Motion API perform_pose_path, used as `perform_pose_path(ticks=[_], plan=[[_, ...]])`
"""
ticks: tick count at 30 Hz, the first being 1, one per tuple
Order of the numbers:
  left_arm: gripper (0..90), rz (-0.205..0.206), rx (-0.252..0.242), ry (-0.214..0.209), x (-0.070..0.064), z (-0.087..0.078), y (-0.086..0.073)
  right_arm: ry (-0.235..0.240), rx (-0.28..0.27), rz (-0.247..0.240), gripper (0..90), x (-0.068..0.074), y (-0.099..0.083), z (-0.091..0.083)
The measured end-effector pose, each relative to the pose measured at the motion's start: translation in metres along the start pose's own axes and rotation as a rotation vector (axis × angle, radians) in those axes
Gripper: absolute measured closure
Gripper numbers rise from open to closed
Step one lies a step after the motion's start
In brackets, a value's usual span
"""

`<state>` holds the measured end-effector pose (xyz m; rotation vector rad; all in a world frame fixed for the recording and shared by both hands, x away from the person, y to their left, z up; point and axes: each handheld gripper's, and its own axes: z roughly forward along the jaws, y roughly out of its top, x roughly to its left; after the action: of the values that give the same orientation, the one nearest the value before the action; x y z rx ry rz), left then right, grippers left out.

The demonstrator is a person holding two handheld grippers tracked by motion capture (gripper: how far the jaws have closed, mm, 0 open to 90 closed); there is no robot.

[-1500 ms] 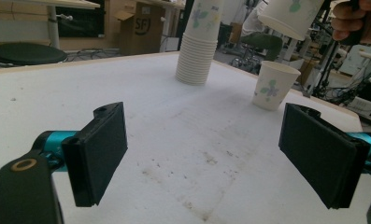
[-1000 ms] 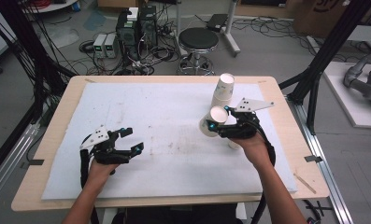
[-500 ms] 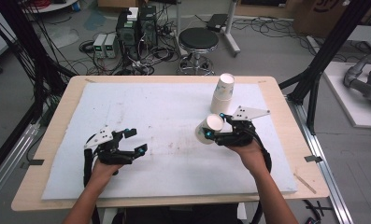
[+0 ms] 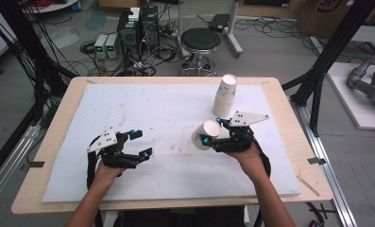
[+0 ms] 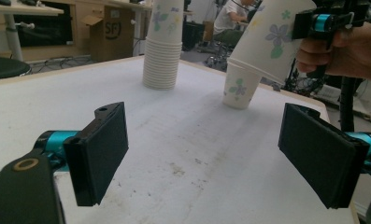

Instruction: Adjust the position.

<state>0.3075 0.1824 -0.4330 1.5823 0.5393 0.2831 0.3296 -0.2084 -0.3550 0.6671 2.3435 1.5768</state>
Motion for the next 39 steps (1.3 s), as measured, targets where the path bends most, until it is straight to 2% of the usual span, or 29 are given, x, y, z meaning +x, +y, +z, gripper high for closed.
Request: perform_pose_path(ticks=[4,7,10,17,25,28,34,39], plan=[[15.9,0.017,0.007,-0.01,-0.003,0.002,0.001,0.015,0.003,-0.003,33.9,0.003,-0.001,0.003],[15.6,-0.014,0.006,-0.031,-0.006,0.005,0.003,0.029,0.009,-0.01,33.9,0.006,-0.002,0.006],[15.3,0.0,0.008,-0.034,-0.009,0.007,0.004,0.042,0.015,-0.01,33.9,0.008,-0.002,0.01],[15.3,0.012,0.012,-0.075,-0.015,0.014,0.006,0.068,0.02,-0.013,33.9,0.011,-0.003,0.015],[15.6,0.05,0.044,-0.149,-0.023,0.032,0.009,0.106,0.029,-0.004,33.9,0.015,-0.005,0.023],[15.7,0.062,0.053,-0.162,-0.025,0.039,0.011,0.116,0.037,-0.008,33.9,0.018,-0.005,0.026],[15.7,0.061,0.055,-0.2,-0.027,0.051,0.013,0.135,0.042,-0.018,33.9,0.022,-0.004,0.031],[15.7,0.072,0.076,-0.222,-0.03,0.059,0.014,0.155,0.047,-0.012,33.9,0.024,-0.004,0.033]])
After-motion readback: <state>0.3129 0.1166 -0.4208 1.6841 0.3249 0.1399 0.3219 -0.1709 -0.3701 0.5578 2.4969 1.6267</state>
